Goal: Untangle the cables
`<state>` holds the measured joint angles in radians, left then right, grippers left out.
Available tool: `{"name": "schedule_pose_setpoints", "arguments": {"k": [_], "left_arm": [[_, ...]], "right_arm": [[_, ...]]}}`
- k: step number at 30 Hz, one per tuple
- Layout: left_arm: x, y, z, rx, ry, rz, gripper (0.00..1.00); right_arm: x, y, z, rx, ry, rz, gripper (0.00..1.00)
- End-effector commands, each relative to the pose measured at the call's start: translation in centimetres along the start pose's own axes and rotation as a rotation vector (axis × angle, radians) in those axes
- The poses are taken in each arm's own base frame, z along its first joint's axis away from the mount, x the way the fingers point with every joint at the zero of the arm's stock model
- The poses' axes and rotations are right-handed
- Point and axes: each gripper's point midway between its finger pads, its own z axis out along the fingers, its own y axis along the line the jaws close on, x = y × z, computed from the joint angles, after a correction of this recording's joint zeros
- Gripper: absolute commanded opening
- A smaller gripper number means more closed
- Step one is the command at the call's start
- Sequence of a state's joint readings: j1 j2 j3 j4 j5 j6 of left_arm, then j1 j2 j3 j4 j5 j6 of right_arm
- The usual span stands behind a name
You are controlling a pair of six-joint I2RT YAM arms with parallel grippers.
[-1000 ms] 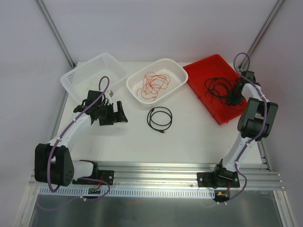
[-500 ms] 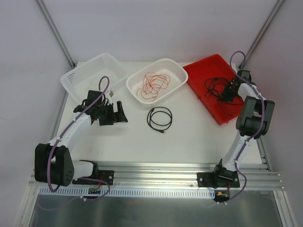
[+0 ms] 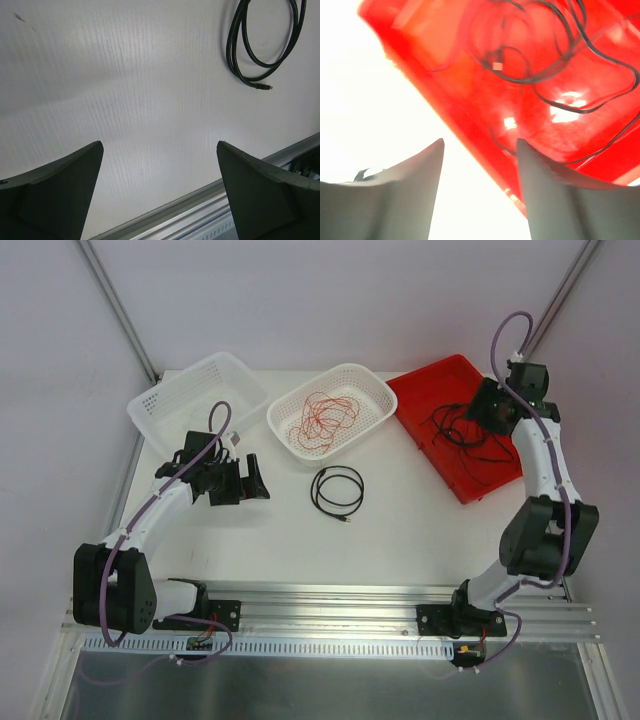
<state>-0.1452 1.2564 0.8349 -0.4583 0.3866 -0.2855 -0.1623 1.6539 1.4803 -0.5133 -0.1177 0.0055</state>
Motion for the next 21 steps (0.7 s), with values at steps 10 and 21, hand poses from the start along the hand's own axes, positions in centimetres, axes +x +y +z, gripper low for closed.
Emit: {"name": "schedule_pose_setpoints", "arguments": {"k": [10,21], "left_arm": [[-2.6,-0.4,-3.0,-0.044,-0.185,0.098,0.99],[-2.7,0.8,-8.0,-0.141,-0.469,0.128,0.99]], "right_arm": [[11.9,12.7,-8.7,-0.261,0.035,-0.308,0.84],[24.2,17.7,-7.4,-0.337,0.194,-0.595,0.88]]}}
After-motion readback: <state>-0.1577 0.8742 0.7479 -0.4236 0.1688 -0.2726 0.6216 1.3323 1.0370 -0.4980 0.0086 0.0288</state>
